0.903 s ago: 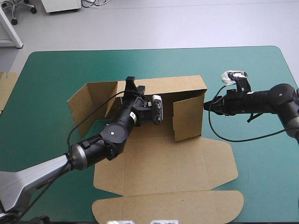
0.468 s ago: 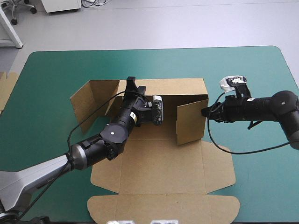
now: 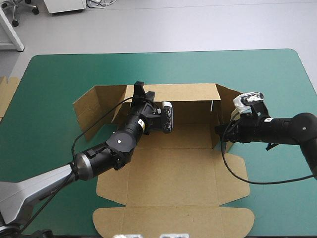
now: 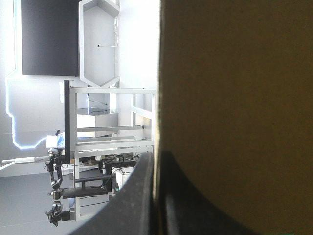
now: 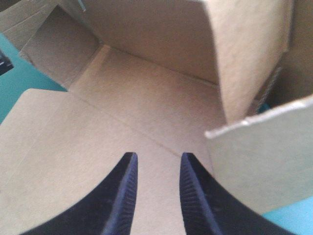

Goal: Fold the box

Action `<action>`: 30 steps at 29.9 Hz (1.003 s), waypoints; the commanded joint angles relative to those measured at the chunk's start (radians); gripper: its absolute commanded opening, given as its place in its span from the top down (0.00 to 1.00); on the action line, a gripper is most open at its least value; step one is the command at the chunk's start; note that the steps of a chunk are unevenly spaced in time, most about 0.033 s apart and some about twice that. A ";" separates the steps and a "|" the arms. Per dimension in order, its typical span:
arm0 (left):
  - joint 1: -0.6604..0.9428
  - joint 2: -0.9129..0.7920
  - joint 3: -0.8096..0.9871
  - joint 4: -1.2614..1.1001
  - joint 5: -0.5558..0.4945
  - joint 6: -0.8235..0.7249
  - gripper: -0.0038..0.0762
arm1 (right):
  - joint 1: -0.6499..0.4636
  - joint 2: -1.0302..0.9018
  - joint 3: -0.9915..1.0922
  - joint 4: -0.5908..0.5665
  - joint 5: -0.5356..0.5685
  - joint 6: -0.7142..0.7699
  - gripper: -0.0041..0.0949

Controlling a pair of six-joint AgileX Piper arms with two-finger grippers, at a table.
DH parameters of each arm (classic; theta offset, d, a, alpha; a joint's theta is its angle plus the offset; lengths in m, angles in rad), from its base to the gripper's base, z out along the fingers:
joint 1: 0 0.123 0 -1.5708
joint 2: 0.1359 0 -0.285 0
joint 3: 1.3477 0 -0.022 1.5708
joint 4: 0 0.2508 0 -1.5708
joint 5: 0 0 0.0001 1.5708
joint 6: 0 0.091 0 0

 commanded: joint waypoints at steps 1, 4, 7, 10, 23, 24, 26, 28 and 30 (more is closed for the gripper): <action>-0.006 -0.039 -0.029 0.032 0.027 -0.018 0.97 | 0.002 -0.071 -0.072 -0.062 -0.071 0.100 0.68; -0.006 -0.039 -0.029 0.032 0.027 -0.018 0.97 | 0.002 -0.082 -0.155 -0.176 -0.029 0.259 0.68; -0.006 -0.039 -0.029 0.032 0.027 -0.018 0.97 | 0.002 -0.082 -0.259 -0.283 0.008 0.394 0.68; -0.006 -0.039 -0.029 0.032 0.038 -0.018 0.97 | 0.002 -0.079 -0.374 -0.362 -0.003 0.469 0.68; -0.006 -0.039 -0.029 0.030 0.070 -0.021 0.97 | -0.049 0.288 -0.712 -0.432 0.101 0.528 0.71; -0.006 -0.039 -0.029 0.030 0.070 -0.021 0.97 | -0.059 0.327 -0.743 -0.426 0.119 0.518 0.71; -0.006 -0.039 -0.029 0.030 0.070 -0.021 0.97 | -0.072 0.394 -0.804 -0.424 0.140 0.516 0.71; -0.006 -0.039 -0.029 0.030 0.070 -0.021 0.97 | -0.079 0.453 -0.856 -0.420 0.156 0.518 0.72; -0.006 -0.039 -0.029 0.030 0.069 -0.021 0.97 | -0.079 0.513 -0.909 -0.417 0.180 0.518 0.72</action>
